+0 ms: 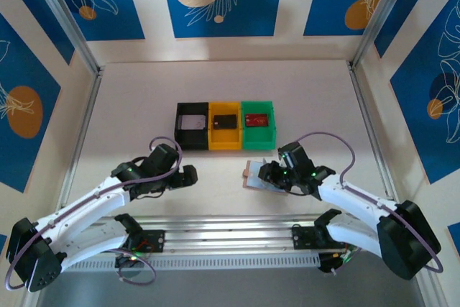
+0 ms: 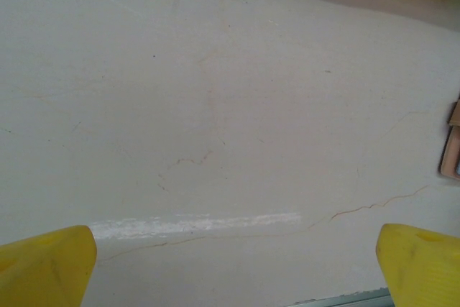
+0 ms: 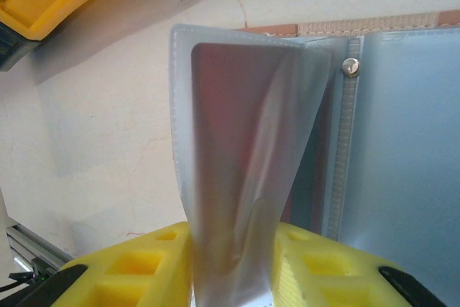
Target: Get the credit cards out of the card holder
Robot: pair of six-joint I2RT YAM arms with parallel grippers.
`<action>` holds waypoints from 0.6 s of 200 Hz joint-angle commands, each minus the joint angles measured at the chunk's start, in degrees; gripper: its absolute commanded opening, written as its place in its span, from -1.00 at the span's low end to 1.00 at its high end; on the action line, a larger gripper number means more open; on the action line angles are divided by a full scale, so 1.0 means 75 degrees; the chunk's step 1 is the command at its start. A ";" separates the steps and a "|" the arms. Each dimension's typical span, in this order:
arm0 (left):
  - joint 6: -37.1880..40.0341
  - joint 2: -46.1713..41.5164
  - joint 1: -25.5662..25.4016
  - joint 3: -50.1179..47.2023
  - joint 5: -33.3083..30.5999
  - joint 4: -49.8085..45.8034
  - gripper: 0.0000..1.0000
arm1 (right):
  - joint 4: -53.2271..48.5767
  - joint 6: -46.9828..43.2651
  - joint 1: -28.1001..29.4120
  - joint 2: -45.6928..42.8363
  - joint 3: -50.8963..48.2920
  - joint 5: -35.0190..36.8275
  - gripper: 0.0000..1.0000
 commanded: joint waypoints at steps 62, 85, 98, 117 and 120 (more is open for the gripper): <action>0.0025 0.0092 -0.0110 0.0133 -0.0162 -0.0131 0.99 | -0.0604 0.0030 -0.0318 -0.0458 -0.0286 -0.0176 -0.30; 0.0035 0.0097 -0.0110 0.0121 -0.0174 -0.0135 0.99 | -0.0800 0.0024 -0.0412 -0.0668 -0.0334 -0.0186 -0.28; 0.0036 0.0100 -0.0104 0.0121 -0.0189 -0.0140 1.00 | -0.0898 0.0056 -0.0463 -0.0815 -0.0387 -0.0165 -0.25; 0.0048 0.0123 -0.0116 0.0121 -0.0197 -0.0136 1.00 | -0.1038 0.0041 -0.0518 -0.0997 -0.0416 -0.0158 -0.21; 0.0048 0.0133 -0.0111 0.0121 -0.0197 -0.0140 1.00 | -0.1067 0.0038 -0.0532 -0.1019 -0.0425 -0.0147 -0.21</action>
